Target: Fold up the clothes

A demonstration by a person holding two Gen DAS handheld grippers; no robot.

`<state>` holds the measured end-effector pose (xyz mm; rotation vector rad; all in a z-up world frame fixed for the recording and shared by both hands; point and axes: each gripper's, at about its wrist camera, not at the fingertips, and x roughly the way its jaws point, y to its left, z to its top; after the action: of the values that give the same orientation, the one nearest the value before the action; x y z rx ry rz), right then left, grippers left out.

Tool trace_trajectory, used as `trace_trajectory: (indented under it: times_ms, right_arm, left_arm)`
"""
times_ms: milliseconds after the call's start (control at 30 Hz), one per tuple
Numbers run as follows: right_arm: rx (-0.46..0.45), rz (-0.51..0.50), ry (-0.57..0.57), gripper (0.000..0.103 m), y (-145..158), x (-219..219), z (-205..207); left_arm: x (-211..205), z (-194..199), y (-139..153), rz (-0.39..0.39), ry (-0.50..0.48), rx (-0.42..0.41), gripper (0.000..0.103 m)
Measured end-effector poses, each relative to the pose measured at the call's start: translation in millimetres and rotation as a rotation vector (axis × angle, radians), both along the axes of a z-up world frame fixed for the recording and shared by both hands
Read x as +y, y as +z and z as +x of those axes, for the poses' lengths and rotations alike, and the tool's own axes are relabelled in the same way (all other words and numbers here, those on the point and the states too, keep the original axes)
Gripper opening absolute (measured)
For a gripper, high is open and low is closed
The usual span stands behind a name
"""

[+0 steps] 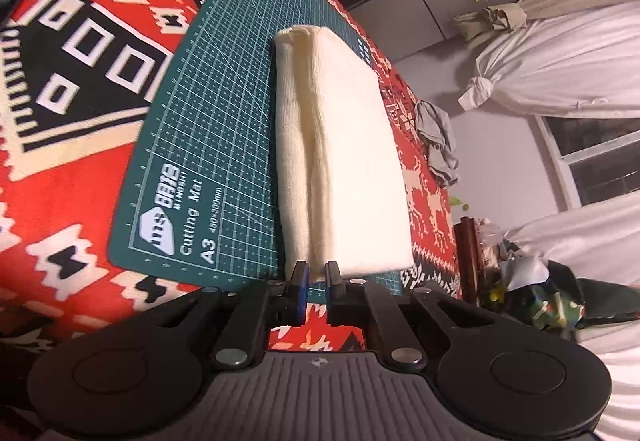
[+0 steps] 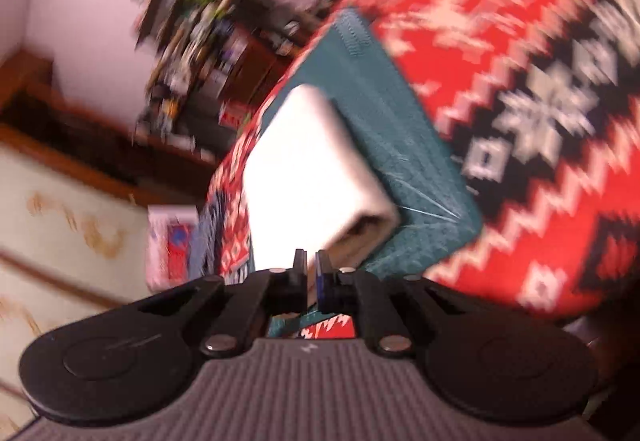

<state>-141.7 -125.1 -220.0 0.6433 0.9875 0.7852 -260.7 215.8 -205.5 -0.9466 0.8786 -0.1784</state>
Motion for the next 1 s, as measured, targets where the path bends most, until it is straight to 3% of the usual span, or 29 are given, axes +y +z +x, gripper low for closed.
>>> trace_trajectory:
  times_ms: [233,333,400,533,700,1000]
  right_arm:
    - [-0.316,-0.253,0.217,0.005,49.9,85.8,3.8]
    - [-0.453,-0.361,0.287,0.005,63.0,125.2,-1.9]
    - [-0.497,-0.405,0.319,0.005,65.4,143.0,-1.4]
    - [-0.519,-0.453,0.357,0.005,61.0,161.4,5.4]
    - [-0.491,-0.470,0.377,0.005,48.3,164.4,8.6]
    - [-0.462,-0.458,0.372,0.005,38.9,170.1,10.3]
  left_arm:
    - [23.4,5.5,3.5,0.044,0.086,-0.056,0.006]
    - [29.1,21.8,4.8,0.119,0.107,-0.077,0.006]
    - [28.3,35.3,3.0,0.163,0.098,-0.084,0.006]
    - [26.6,60.6,-0.7,0.245,0.079,-0.096,0.005]
    - [23.2,68.5,-6.7,0.246,0.041,-0.111,0.004]
    - [-5.0,68.3,6.1,0.435,-0.101,-0.114,0.000]
